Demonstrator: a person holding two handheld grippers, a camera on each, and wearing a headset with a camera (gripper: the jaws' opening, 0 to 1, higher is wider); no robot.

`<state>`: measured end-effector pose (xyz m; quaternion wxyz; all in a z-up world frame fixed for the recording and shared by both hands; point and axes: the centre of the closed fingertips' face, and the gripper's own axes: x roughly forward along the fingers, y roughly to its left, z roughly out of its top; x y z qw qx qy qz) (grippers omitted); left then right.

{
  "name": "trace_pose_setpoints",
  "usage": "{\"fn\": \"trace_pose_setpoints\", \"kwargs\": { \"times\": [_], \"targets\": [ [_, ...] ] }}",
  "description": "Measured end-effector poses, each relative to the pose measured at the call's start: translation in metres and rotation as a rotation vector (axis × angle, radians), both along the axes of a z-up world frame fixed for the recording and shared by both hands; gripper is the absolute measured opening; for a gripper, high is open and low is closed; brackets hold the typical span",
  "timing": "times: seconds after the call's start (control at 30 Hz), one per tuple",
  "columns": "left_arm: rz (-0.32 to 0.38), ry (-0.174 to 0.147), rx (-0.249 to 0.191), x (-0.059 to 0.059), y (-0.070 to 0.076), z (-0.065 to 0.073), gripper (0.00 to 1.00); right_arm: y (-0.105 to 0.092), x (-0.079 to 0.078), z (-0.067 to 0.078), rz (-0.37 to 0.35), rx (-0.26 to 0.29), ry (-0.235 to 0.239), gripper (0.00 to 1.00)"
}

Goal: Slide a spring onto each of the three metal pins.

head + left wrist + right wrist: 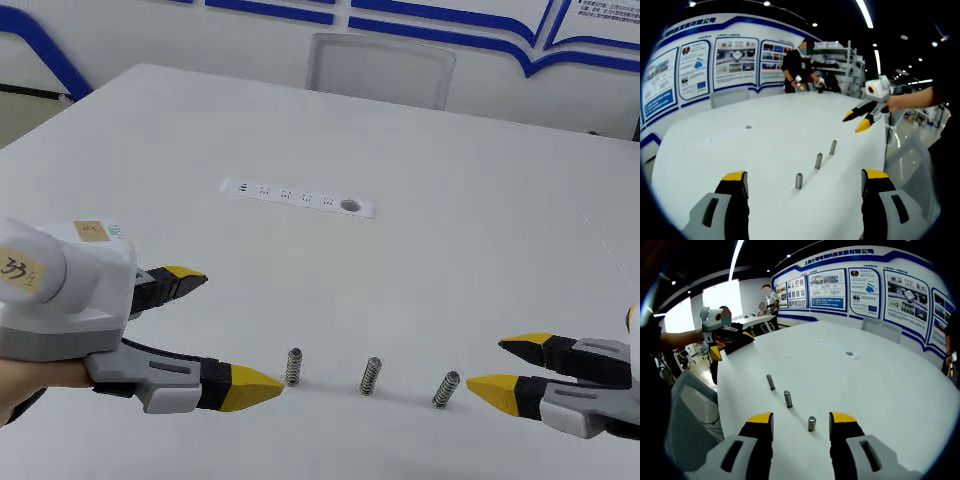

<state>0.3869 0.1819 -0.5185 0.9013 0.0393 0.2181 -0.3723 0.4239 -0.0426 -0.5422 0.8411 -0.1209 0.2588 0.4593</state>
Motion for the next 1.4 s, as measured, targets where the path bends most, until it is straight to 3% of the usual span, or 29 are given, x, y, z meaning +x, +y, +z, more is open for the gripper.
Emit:
{"fn": "trace_pose_setpoints", "kwargs": {
  "times": [0.17, 0.63, 0.77, 1.07, 1.4],
  "targets": [
    [-0.035, 0.005, 0.046, -0.009, 0.001, -0.002, 0.99, -0.013, -0.013, 0.008, 0.016, 0.008, -0.030, 0.53],
    [-0.013, 0.019, 0.063, -0.009, 0.011, -0.003, 1.00, -0.036, -0.018, 0.027, -0.024, 0.041, -0.049, 0.75],
    [-0.018, 0.022, 0.077, -0.011, 0.012, -0.004, 1.00, -0.038, -0.018, 0.029, -0.032, 0.050, -0.051, 0.76],
    [-0.005, 0.026, 0.057, -0.010, 0.013, -0.004, 1.00, -0.037, -0.018, 0.024, -0.039, 0.028, -0.032, 0.76],
    [-0.016, 0.033, 0.066, -0.012, 0.011, -0.006, 1.00, -0.039, -0.020, 0.017, -0.049, 0.019, -0.012, 0.75]
  ]
}}
